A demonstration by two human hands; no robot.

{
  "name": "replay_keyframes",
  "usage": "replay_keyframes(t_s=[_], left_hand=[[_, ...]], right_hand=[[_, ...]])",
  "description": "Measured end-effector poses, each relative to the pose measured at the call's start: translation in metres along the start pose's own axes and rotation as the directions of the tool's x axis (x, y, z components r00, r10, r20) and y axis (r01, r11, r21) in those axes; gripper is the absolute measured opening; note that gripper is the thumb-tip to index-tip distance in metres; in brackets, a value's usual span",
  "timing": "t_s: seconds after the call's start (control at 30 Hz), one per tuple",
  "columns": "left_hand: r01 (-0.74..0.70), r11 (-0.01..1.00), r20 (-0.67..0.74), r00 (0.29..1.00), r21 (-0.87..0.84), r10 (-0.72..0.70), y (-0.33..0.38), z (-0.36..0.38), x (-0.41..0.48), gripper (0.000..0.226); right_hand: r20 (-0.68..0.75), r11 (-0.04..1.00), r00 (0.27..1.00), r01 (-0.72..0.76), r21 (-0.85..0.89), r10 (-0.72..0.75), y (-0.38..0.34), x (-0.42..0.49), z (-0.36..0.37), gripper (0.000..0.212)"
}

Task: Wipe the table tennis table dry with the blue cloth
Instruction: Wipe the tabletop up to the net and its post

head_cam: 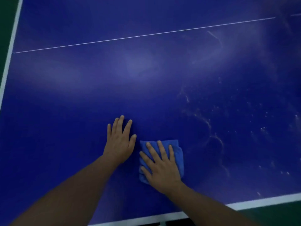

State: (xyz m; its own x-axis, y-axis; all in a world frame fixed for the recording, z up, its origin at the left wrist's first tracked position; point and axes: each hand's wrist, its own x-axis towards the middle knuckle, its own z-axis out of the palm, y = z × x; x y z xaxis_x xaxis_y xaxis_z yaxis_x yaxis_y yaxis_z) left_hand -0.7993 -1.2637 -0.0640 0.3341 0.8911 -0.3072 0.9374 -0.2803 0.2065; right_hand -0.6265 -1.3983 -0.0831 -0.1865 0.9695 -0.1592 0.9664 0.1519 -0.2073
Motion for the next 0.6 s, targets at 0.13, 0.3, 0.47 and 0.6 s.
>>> replay_keyframes(t_s=[0.13, 0.3, 0.47, 0.6], left_hand=[[-0.031, 0.999, -0.009, 0.999, 0.018, 0.031, -0.011, -0.006, 0.032, 0.075], [-0.108, 0.992, 0.019, 0.994, 0.06, 0.107, -0.009, -0.014, 0.077, 0.079], [-0.098, 0.994, -0.053, 0.993, 0.057, 0.101, -0.001, -0.033, 0.133, 0.078], [-0.084, 0.991, -0.009, 0.996, 0.106, 0.086, -0.01, -0.033, 0.157, 0.079]], right_hand=[[-0.033, 0.996, 0.996, -0.089, -0.016, 0.088, 0.024, 0.085, -0.018, 0.058], [-0.037, 0.799, 0.799, -0.598, 0.066, 0.601, 0.13, 0.12, -0.047, 0.059], [-0.108, 0.921, 0.917, -0.389, -0.033, 0.384, 0.062, 0.079, -0.024, 0.057], [-0.092, 0.977, 0.972, -0.215, -0.005, 0.214, 0.018, 0.118, -0.015, 0.055]])
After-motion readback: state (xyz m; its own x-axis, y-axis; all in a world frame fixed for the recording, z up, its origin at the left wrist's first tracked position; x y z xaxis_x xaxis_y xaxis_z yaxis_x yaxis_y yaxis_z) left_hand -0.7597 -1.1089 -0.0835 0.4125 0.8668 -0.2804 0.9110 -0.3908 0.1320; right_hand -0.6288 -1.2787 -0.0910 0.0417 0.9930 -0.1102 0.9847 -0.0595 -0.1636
